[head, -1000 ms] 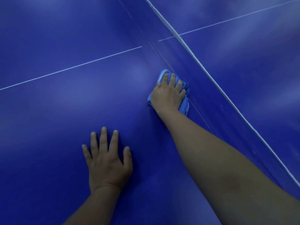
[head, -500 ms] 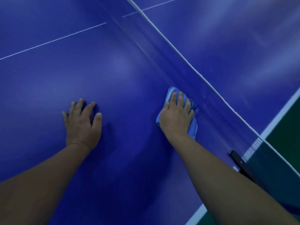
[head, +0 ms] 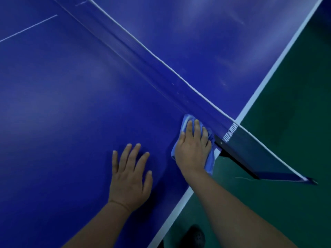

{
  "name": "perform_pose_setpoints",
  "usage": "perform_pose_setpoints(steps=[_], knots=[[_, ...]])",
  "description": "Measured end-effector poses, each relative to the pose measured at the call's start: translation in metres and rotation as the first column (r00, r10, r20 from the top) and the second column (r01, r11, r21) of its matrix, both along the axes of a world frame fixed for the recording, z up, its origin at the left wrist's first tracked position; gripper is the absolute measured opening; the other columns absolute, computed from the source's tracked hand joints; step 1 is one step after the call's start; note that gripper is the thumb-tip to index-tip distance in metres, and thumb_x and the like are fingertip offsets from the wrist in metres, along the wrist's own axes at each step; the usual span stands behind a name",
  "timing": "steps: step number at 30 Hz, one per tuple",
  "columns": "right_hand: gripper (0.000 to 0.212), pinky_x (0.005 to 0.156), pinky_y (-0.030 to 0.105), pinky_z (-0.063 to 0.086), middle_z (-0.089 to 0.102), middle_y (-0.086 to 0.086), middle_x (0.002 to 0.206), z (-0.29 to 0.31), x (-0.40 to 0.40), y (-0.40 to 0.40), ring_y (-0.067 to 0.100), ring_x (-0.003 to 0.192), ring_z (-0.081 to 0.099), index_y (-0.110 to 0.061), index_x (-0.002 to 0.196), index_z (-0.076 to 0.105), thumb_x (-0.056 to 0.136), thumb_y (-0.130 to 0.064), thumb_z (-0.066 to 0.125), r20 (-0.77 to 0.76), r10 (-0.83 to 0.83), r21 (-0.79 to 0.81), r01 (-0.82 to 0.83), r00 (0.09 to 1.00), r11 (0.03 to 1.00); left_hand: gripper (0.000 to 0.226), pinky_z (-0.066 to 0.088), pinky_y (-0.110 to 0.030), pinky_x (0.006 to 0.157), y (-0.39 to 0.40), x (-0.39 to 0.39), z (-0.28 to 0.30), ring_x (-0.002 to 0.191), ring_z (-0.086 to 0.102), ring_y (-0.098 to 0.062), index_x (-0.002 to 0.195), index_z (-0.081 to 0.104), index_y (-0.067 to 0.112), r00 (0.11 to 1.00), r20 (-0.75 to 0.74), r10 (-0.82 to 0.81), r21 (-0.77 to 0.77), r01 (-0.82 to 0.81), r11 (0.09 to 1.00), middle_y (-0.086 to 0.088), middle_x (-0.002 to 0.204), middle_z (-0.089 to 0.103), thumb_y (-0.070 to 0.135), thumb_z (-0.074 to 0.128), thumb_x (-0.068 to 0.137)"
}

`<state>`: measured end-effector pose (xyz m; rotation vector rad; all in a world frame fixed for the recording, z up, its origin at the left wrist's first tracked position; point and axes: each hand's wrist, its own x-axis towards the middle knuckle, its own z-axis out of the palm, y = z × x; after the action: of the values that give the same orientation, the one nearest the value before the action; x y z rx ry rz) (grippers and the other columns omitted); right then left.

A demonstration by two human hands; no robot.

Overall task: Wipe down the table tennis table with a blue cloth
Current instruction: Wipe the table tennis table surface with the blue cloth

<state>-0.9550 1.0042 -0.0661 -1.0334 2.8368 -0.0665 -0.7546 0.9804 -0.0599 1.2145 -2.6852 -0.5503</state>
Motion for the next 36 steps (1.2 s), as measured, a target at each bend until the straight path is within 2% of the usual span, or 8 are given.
perform_pose_setpoints(steps=[12,18,21,23,26,29,32,36], knots=[[0.046,0.091,0.051,0.046,0.05,0.003,0.146,-0.005,-0.018,0.066,0.033,0.123,0.049,-0.019,0.143,0.053,0.099,-0.031,0.057,-0.028,-0.026,-0.061,0.024,0.999,0.998,0.058,0.007,-0.059,0.12,0.004,-0.007,-0.009,0.149,0.022,-0.028,0.134,0.056,0.009,0.991,0.108,-0.073,0.052,0.068,0.996,-0.013,0.154,0.037,0.043,0.035,0.092],[0.046,0.096,0.036,0.041,0.042,0.009,0.136,-0.003,-0.034,0.081,0.026,0.11,0.046,-0.027,0.15,0.042,0.105,-0.037,0.043,0.05,-0.02,-0.032,0.021,0.999,0.999,0.056,0.007,-0.059,0.121,0.004,-0.006,-0.009,0.149,0.021,-0.028,0.134,0.055,0.009,0.991,0.115,-0.067,0.038,0.063,0.997,-0.012,0.154,0.036,0.041,0.036,0.092],[0.046,0.076,0.035,0.047,0.042,0.01,0.129,0.003,-0.04,0.096,0.023,0.091,0.05,-0.027,0.148,0.044,0.102,-0.027,0.052,0.173,-0.075,-0.113,0.096,0.982,0.989,0.057,0.006,-0.059,0.121,0.004,-0.006,-0.008,0.149,0.021,-0.029,0.134,0.054,0.009,0.992,0.107,-0.061,0.031,0.057,0.998,-0.013,0.154,0.036,0.041,0.035,0.092],[0.049,0.068,0.031,0.044,0.042,0.008,0.121,0.004,-0.046,0.124,0.023,0.079,0.053,-0.033,0.14,0.045,0.093,-0.022,0.057,0.29,-0.177,-0.038,0.196,0.94,0.98,0.057,0.005,-0.059,0.121,0.003,-0.007,-0.007,0.149,0.021,-0.029,0.134,0.054,0.008,0.993,0.1,-0.059,0.033,0.056,0.998,-0.013,0.154,0.036,0.041,0.036,0.091],[0.02,0.073,0.039,0.052,0.059,0.012,0.105,0.011,-0.062,0.179,0.027,0.071,0.063,-0.051,0.106,0.051,0.089,-0.049,0.041,0.315,-0.41,0.089,0.404,0.856,0.91,0.057,0.003,-0.058,0.121,0.005,-0.007,-0.007,0.149,0.021,-0.029,0.134,0.054,0.008,0.994,0.096,-0.057,0.029,0.054,0.998,-0.013,0.154,0.037,0.041,0.036,0.091],[0.035,0.079,0.035,0.043,0.045,0.01,0.128,0.018,-0.062,0.202,0.036,0.091,0.061,-0.043,0.136,0.054,0.102,-0.04,0.043,0.201,-0.34,-0.058,0.357,0.919,0.932,0.058,0.003,-0.058,0.121,0.003,-0.008,-0.006,0.149,0.021,-0.029,0.134,0.054,0.008,0.994,0.096,-0.056,0.038,0.052,0.998,-0.014,0.154,0.037,0.041,0.035,0.092],[0.037,0.078,0.038,0.047,0.041,0.008,0.133,0.028,-0.051,0.161,0.035,0.093,0.06,-0.036,0.138,0.051,0.101,-0.035,0.047,0.139,-0.24,-0.245,0.268,0.961,0.932,0.058,0.003,-0.058,0.121,0.004,-0.008,-0.004,0.15,0.02,-0.029,0.135,0.054,0.008,0.994,0.094,-0.053,0.042,0.049,0.998,-0.014,0.154,0.036,0.041,0.034,0.092],[0.04,0.077,0.032,0.043,0.043,0.012,0.133,0.024,-0.044,0.091,0.027,0.099,0.054,-0.033,0.142,0.047,0.103,-0.033,0.048,0.086,0.155,-0.233,-0.131,0.984,0.964,0.058,0.004,-0.057,0.121,0.005,-0.008,-0.004,0.15,0.02,-0.028,0.134,0.055,0.007,0.996,0.073,-0.045,0.047,0.041,0.998,-0.013,0.154,0.036,0.041,0.033,0.092]])
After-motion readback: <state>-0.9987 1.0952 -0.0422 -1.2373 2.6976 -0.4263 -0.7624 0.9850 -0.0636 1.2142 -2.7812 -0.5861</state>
